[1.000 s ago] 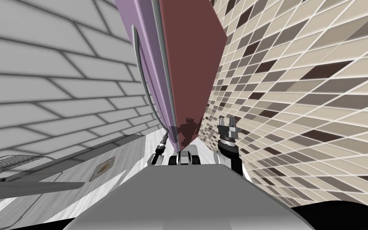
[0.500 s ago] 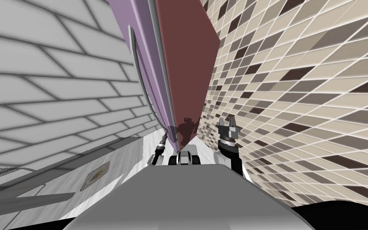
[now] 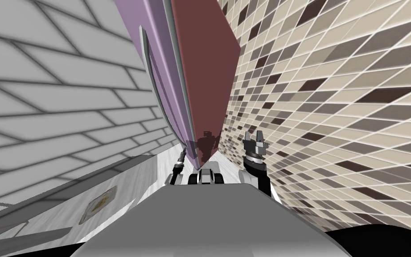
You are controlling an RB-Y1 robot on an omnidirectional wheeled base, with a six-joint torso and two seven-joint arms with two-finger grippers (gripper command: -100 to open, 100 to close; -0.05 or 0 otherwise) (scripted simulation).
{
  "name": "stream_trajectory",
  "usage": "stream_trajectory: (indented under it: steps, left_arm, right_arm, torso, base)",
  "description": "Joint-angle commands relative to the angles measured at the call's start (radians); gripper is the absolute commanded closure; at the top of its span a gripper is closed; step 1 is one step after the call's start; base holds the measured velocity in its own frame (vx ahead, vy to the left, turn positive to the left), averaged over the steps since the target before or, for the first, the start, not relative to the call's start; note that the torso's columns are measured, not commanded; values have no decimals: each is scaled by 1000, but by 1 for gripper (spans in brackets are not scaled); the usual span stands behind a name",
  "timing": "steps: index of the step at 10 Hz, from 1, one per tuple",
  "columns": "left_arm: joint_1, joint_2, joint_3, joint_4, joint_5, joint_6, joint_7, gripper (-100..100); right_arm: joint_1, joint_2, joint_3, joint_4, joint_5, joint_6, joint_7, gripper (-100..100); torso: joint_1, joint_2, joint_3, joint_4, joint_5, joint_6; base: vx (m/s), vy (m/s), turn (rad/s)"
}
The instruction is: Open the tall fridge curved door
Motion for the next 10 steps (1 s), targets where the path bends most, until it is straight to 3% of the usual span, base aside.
stream_trajectory:
  steps: [1, 2, 4, 5, 10]
  left_arm:
    - [-2, -26, 57, 8, -42, -9, 10, 100]
    - [-4, -50, 98, 16, -79, -18, 19, 100]
    - [-4, -47, 95, 14, -74, -15, 18, 100]
    - [-9, -6, 96, 11, -78, -5, 20, -100]
    - [-39, 102, 87, -14, -97, 70, 37, -100]
  right_arm:
    - [0, 0, 0, 0, 0, 0, 0, 0]
    - [0, 0, 0, 0, 0, 0, 0, 0]
    - [0, 0, 0, 0, 0, 0, 0, 0]
    - [0, 0, 0, 0, 0, 0, 0, 0]
    - [0, 0, 0, 0, 0, 0, 0, 0]
  torso:
    - [0, 1, 0, 0, 0, 0]
    - [0, 0, 0, 0, 0, 0]
    - [0, -1, -1, 0, 0, 0]
    - [0, -2, -1, -1, 0, 0]
    - [0, 1, 0, 0, 0, 0]
  base:
    - [-42, 18, -77]
    - [-39, 17, -149]
    - [-25, 12, -36]
    - [-13, -5, -10]
    - [-34, -15, -16]
